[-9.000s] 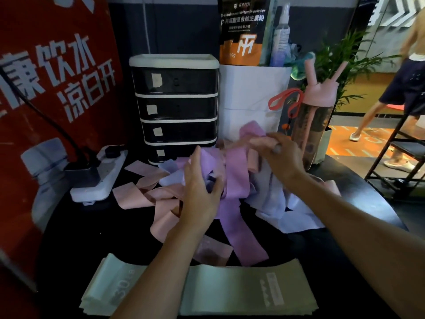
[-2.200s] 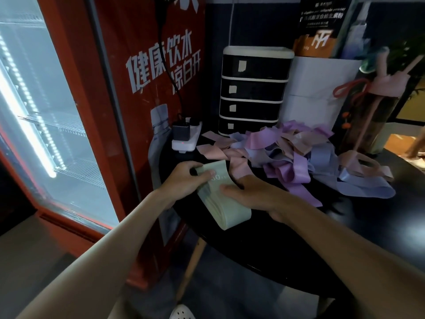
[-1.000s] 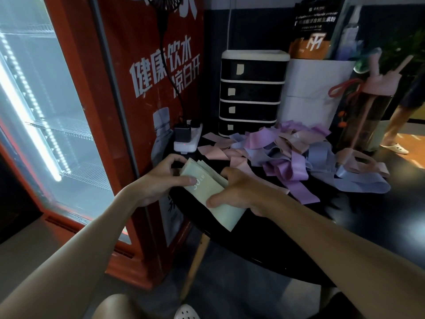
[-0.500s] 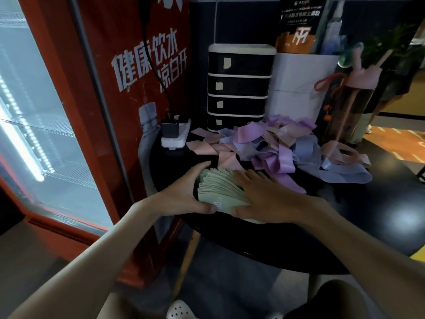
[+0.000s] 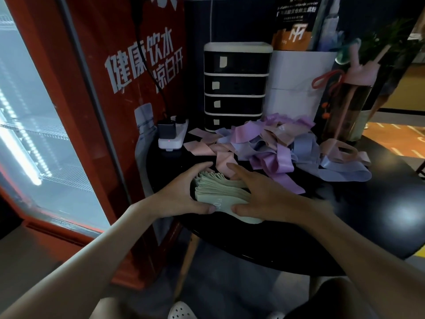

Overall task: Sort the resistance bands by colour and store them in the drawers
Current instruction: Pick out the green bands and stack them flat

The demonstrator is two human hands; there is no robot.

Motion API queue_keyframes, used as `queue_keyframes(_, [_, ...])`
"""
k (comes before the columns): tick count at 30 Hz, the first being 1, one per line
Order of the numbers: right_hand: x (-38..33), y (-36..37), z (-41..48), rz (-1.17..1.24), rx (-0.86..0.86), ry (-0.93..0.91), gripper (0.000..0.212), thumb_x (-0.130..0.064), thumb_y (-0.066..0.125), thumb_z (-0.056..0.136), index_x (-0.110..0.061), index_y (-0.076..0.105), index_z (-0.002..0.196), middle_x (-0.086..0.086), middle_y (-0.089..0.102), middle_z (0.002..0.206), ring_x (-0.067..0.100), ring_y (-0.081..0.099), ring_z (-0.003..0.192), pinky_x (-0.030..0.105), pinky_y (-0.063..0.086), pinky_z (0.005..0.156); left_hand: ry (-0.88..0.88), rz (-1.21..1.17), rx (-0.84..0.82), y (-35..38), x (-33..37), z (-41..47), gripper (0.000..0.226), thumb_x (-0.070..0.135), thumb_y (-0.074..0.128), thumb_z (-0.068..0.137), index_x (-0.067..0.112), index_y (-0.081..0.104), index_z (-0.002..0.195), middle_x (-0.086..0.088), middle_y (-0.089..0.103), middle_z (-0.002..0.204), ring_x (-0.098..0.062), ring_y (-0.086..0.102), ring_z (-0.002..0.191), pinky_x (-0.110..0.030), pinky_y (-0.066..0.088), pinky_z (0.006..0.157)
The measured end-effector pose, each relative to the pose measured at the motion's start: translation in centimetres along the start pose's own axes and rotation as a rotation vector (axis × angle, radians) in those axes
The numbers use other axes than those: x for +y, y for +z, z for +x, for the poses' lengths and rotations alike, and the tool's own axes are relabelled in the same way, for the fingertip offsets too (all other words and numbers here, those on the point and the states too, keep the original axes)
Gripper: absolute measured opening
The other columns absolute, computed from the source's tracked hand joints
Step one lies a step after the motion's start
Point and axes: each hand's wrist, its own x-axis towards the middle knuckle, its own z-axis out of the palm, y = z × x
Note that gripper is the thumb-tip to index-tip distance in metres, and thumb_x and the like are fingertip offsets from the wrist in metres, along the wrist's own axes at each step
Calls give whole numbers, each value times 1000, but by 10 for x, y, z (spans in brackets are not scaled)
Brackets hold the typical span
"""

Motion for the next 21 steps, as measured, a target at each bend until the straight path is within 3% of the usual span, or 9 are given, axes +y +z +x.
queue_keyframes(5, [7,-1,0,63,-20,-21,102,-37,76,77,-35,9,154,-12,49,140,1,50,123,31,44,103,77,41,-23,0,0,3,87,24,92,69,35,47,142,12,51,134,-1,50,124,-13,37,105])
queue_keyframes(9, [10,-1,-3,122,3,-27,100,-35,79,77,-34,15,153,-15,49,136,-2,50,120,29,43,104,112,64,-22,-1,2,8,69,40,87,63,31,60,125,15,54,126,-7,55,118,-16,42,99])
queue_keyframes(12, [17,1,-14,34,127,-40,95,-47,79,74,-33,24,151,-15,43,136,4,43,125,32,39,107,130,53,-34,-1,0,10,64,29,91,65,28,61,121,15,55,125,-8,55,118,-18,43,99])
queue_keyframes(15, [23,9,-26,-30,232,-118,78,-57,69,76,-35,37,144,-13,40,137,9,41,128,38,40,106,135,62,-36,-2,-1,10,74,22,93,67,33,57,130,17,52,129,-4,52,122,-16,40,102])
queue_keyframes(21, [25,21,-26,-106,271,-157,61,-63,55,82,-40,46,138,-12,38,141,14,43,128,43,43,104,110,218,-134,-14,5,10,99,35,93,65,41,40,148,22,29,142,3,35,133,-13,32,108])
